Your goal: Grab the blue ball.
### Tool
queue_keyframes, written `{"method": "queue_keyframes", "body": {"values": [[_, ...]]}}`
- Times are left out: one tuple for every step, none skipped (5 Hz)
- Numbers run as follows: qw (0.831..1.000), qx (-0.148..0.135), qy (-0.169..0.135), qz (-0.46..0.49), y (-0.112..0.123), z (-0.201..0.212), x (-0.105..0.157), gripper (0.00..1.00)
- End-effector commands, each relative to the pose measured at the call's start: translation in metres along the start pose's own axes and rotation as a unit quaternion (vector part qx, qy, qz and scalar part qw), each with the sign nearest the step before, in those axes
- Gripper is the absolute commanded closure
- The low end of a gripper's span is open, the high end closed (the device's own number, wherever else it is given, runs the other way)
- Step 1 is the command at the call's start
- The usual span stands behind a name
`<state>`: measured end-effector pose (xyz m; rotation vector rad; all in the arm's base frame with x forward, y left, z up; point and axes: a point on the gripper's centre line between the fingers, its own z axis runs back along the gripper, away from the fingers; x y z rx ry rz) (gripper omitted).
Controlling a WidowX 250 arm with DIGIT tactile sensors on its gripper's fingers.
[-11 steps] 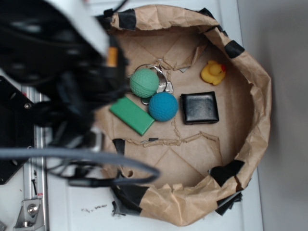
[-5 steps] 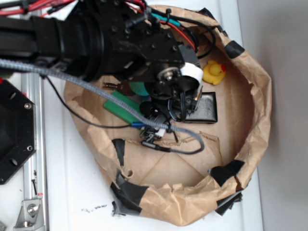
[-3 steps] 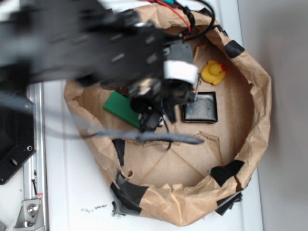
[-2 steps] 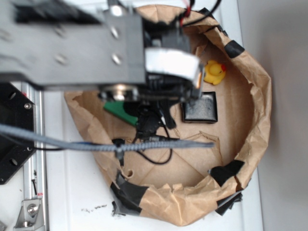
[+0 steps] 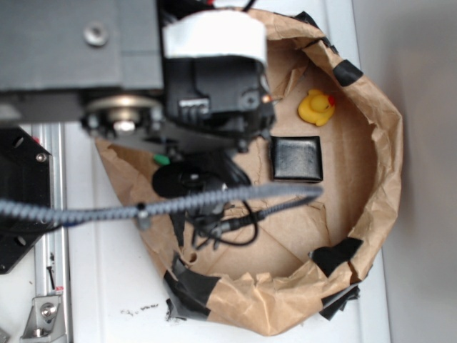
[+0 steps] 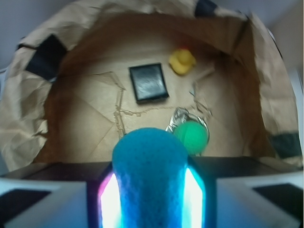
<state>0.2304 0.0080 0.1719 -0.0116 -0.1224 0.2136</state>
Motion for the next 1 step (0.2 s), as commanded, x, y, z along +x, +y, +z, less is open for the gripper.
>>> {"method": "queue_keyframes", "body": {"values": [[1.000,0.001,-0.002,0.014,-0.0039,-0.0018,0.0070,1.00]]}}
